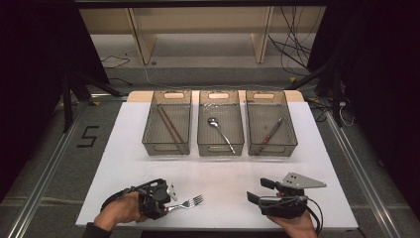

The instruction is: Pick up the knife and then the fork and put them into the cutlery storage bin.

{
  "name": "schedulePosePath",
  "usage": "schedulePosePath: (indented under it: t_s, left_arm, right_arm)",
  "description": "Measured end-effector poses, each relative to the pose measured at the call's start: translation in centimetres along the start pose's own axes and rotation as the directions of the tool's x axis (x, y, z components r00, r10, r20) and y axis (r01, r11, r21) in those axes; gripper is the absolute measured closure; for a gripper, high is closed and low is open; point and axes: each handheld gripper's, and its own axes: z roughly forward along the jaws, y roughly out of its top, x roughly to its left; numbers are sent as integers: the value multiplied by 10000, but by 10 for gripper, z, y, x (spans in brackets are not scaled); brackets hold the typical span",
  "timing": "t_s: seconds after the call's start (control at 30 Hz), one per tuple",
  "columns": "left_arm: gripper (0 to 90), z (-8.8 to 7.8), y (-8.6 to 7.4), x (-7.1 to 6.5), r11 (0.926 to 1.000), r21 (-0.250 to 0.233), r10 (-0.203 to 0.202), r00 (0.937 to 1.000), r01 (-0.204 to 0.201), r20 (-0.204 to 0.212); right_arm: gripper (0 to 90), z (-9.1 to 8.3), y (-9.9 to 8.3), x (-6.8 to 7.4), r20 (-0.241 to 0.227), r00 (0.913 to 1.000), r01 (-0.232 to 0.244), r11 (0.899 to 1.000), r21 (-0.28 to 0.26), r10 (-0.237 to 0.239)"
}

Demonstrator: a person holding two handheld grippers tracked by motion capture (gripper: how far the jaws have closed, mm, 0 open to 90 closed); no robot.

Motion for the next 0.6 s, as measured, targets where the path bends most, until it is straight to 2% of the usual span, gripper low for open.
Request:
schedulePosePath:
  t_s: [0.17,0.3,0.5,0.6]
  left_arm:
    - [764,0,-1,1,10000,-60,35,10000,-35,17]
    - [766,-1,-1,3,9999,-125,-95,9999,94,-101]
    - [767,-6,-2,6,9984,-470,-326,9993,318,-165]
    - [767,-9,-2,7,9960,-690,-587,9979,567,-265]
  right_arm:
    - [286,0,0,0,-7,10000,-10,10000,7,10]
    - [287,0,0,0,4,10000,-4,10000,7,4]
    - [287,1,0,0,-3,10000,0,10000,23,0]
    - [287,1,0,0,5,10000,2,10000,45,-2]
